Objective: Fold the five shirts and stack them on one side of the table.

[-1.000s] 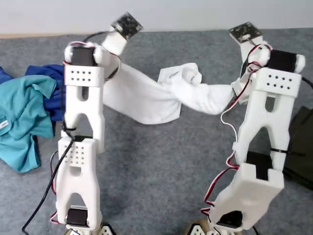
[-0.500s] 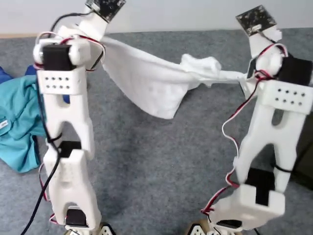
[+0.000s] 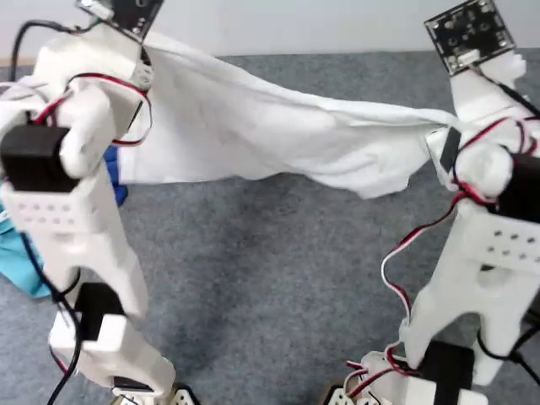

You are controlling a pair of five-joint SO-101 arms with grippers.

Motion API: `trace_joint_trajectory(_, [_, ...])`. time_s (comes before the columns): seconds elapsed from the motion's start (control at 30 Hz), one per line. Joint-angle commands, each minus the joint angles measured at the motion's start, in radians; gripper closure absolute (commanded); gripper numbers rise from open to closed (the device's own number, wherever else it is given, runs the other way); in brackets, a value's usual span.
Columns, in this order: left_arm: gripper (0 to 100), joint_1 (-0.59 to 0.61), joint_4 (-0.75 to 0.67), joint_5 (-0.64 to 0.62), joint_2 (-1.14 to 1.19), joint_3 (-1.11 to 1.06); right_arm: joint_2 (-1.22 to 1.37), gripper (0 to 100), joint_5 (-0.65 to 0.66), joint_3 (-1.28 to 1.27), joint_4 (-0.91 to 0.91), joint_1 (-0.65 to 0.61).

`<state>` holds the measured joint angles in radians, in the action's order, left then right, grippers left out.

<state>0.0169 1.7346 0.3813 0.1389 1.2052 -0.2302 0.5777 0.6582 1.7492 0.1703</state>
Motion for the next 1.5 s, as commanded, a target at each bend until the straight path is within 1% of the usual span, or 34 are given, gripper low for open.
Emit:
trace_joint_trajectory(0.0, [100, -0.003, 0.015, -0.012, -0.101, 0.005, -0.084, 98.7, -0.011, 0.054, -0.013, -0.005])
trace_joint_trajectory(0.27, [100, -0.002, 0.000, -0.012, -0.224, 0.004, -0.262, 98.7, -0.008, 0.054, -0.134, 0.001])
trace_joint_trajectory(0.47, [100, -0.002, 0.011, -0.009, -0.299, -0.001, -0.383, 98.7, 0.000, 0.054, -0.262, 0.002])
trace_joint_trajectory(0.6, [100, -0.002, 0.020, -0.008, -0.353, -0.002, -0.441, 98.7, 0.095, 0.054, -0.328, 0.004])
trace_joint_trajectory(0.8, [100, -0.002, 0.020, -0.008, -0.439, -0.002, -0.529, 98.7, 0.193, 0.054, -0.387, 0.005])
trace_joint_trajectory(1.03, [100, -0.002, 0.020, -0.008, -0.583, -0.002, -0.631, 98.7, 0.239, 0.054, -0.469, 0.128])
trace_joint_trajectory(1.3, [100, 0.005, 0.020, -0.008, -0.713, -0.002, -0.740, 98.7, 0.338, 0.054, -0.472, 0.137])
trace_joint_trajectory(1.47, [100, 0.006, 0.020, -0.008, -0.756, -0.058, -0.756, 98.7, 0.405, 0.054, -0.561, 0.137])
